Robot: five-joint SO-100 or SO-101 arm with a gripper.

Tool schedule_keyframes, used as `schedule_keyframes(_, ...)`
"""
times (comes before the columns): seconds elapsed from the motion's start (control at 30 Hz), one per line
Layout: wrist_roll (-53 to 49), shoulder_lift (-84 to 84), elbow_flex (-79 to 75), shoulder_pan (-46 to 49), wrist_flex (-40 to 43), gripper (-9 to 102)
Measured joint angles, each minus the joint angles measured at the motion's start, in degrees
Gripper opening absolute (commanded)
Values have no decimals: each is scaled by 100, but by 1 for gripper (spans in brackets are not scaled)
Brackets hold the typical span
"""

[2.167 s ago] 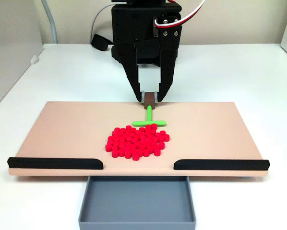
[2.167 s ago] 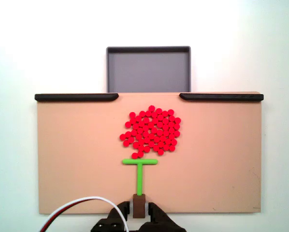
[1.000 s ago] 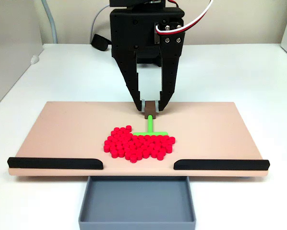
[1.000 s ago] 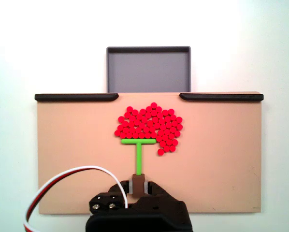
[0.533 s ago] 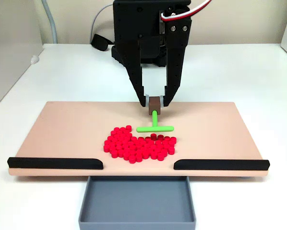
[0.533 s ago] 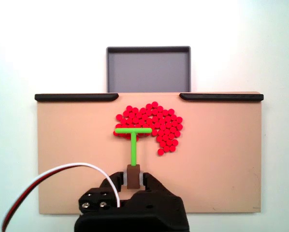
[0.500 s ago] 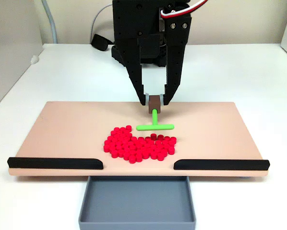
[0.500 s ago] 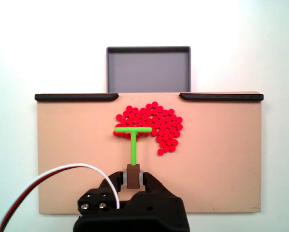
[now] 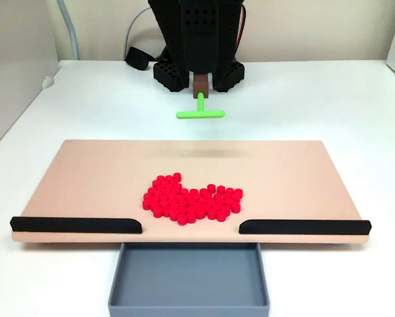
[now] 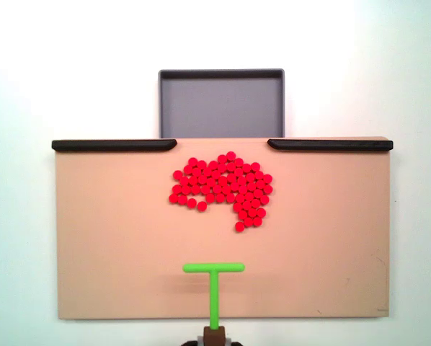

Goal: Push granules from bottom to the grey container

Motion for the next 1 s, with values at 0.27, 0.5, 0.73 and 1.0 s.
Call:
schedule_keyframes(0.27, -229, 466, 413, 132, 62, 0)
schedule_keyframes(0.5, -457, 475, 413, 220, 26, 0)
schedule_keyframes(0.73, -527, 466, 413, 220, 26, 0)
schedule_keyframes(1.0, -527, 369, 413, 88, 26, 0)
